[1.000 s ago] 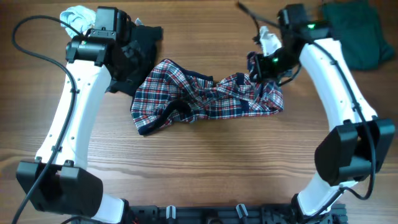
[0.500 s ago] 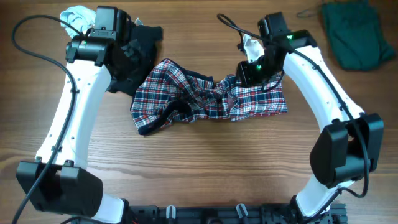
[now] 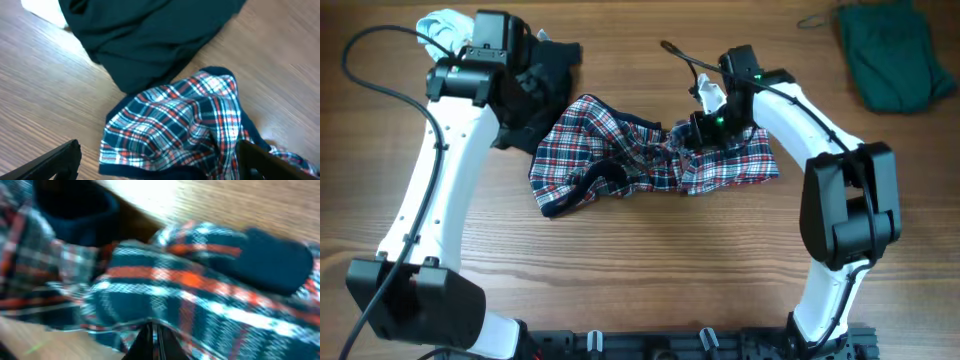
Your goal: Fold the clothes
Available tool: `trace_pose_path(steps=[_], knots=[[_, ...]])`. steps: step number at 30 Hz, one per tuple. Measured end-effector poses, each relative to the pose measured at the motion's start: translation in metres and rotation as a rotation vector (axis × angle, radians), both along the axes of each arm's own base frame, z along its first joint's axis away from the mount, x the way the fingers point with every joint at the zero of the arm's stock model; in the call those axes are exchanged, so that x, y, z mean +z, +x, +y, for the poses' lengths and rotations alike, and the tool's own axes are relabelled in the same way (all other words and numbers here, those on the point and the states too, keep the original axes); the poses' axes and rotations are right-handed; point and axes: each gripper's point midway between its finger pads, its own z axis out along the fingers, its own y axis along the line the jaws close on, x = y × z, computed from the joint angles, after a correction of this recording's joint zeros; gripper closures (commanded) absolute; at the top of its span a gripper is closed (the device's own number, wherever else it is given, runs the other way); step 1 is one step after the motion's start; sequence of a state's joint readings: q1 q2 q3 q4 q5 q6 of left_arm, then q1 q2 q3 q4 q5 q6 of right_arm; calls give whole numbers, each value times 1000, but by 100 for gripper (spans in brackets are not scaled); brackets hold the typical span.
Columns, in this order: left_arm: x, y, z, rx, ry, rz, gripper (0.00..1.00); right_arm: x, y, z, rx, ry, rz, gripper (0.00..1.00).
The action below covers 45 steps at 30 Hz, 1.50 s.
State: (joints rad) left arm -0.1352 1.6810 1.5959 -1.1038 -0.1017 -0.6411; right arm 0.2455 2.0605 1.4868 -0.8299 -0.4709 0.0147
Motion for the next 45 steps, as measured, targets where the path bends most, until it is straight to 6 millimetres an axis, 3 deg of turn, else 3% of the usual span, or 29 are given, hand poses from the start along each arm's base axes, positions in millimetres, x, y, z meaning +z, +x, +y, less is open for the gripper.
trace_pose_path(steps=[1, 2, 3, 6, 8, 10, 12, 19, 21, 23, 25, 27, 31, 32, 33, 34, 37, 39, 40, 41, 44, 45], knots=[[-5, -3, -3, -8, -16, 18, 0, 13, 4, 3, 2, 16, -17, 60], [-12, -7, -6, -14, -31, 39, 0, 25, 6, 5, 8, 28, -34, 41], [-18, -12, -8, -20, -45, 60, 0, 42, 6, 6, 9, 36, -49, 32], [-43, -29, -16, -37, -92, 140, 0, 118, 10, 8, 34, 73, -197, 30], [-62, -35, -20, -47, -112, 165, 0, 136, 6, 6, 45, 77, -232, 29], [-90, -38, -31, -121, -184, 162, 0, 137, -2, 3, 63, 58, -223, 28], [-105, -39, -30, -191, -230, 150, 0, 132, -9, -2, 81, 31, -200, 28], [-113, -7, 23, -349, -155, -33, 0, 128, -17, -7, 112, -2, -178, 28], [-120, -3, 18, -418, -167, -45, 0, 128, -18, -7, 112, -3, -178, 28], [-139, -6, 12, -453, -200, -3, 1, 128, -18, -7, 112, -3, -178, 28], [-171, -14, 8, -480, -237, 77, 1, 127, -18, -7, 112, -3, -176, 28], [-173, -12, 6, -498, -247, 71, 1, 127, -18, -8, 112, -6, -176, 28], [-173, -12, -2, -542, -278, 57, 29, 127, -18, -8, 111, -6, -177, 28], [-175, -13, -12, -574, -303, 55, 43, 127, -17, -9, 109, -6, -179, 28], [-175, -15, -20, -599, -315, 56, 81, 128, -15, -12, 101, -6, -182, 28], [-178, -17, -30, -629, -325, 62, 96, 131, -14, -17, 88, -6, -189, 28], [-191, -24, -50, -671, -362, 98, 96, 155, -10, -38, 33, -1, -252, 28], [-191, -24, -49, -629, -372, 113, 96, 179, -8, -61, -28, -1, -314, 28], [-191, -28, -45, -598, -370, 136, 96, 193, -7, -83, -83, -7, -349, 29], [-189, -31, -37, -571, -358, 152, 96, 194, -10, -98, -122, -15, -336, 29], [-160, -30, -17, -513, -315, 109, 96, 192, -11, -112, -158, -25, -317, 34], [-138, -30, -10, -496, -284, 67, 96, 191, -11, -111, -156, -25, -316, 36]])
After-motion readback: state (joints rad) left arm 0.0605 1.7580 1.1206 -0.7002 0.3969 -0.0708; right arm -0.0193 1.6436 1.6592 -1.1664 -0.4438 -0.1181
